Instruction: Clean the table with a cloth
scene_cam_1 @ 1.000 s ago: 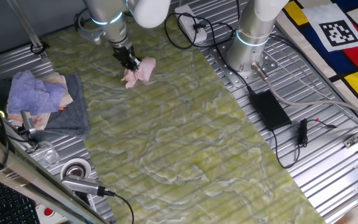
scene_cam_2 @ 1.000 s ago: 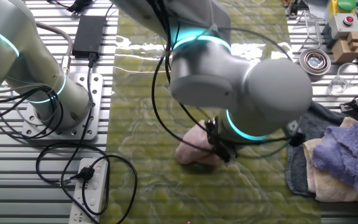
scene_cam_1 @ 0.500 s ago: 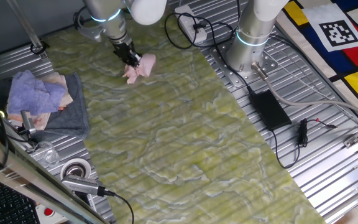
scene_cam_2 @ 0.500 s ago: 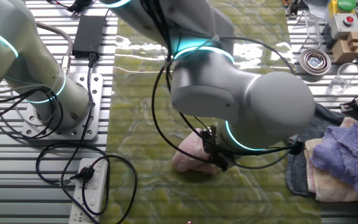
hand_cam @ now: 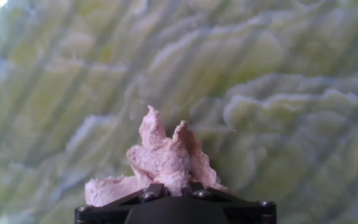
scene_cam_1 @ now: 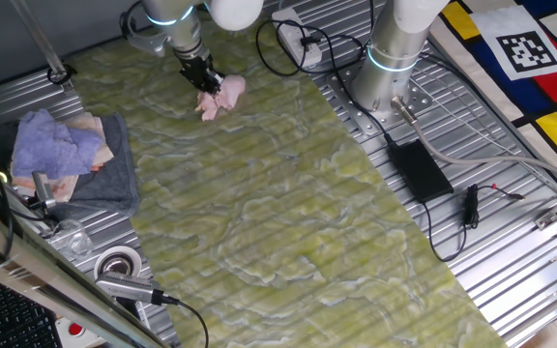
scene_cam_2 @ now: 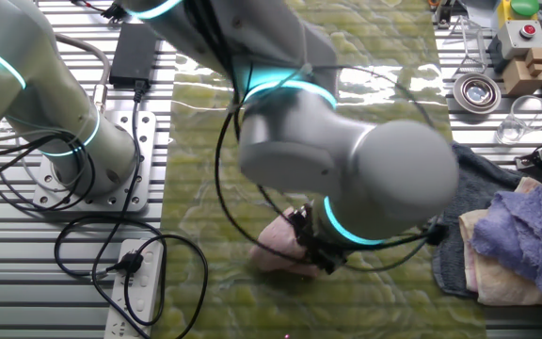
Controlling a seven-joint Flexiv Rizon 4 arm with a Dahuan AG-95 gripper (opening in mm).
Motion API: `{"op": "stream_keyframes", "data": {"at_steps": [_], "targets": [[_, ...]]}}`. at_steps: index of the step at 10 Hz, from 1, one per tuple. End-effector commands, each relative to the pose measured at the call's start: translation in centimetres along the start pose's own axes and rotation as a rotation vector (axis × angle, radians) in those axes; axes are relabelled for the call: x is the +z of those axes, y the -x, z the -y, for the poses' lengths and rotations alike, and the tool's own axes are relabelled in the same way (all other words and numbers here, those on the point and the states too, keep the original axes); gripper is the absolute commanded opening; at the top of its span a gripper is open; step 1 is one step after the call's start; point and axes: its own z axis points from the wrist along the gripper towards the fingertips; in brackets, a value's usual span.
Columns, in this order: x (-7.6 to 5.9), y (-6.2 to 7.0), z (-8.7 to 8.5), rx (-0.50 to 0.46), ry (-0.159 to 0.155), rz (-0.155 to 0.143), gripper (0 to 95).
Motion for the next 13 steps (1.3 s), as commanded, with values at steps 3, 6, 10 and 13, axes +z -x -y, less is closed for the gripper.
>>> {"op": "stream_keyframes", "data": {"at_steps": [3, 6, 10, 13], "targets": [[-0.3, -1.7, 0.3, -0.034, -0.007, -0.009, 0.0], [0.2, -3.2, 0.8, -0.061, -0.013, -0.007, 0.0], [0.3, -4.2, 1.1, -0.083, -0.022, -0.014, 0.0], [0.6, -5.2, 1.3, -0.103, -0.031, -0.022, 0.0]]}}
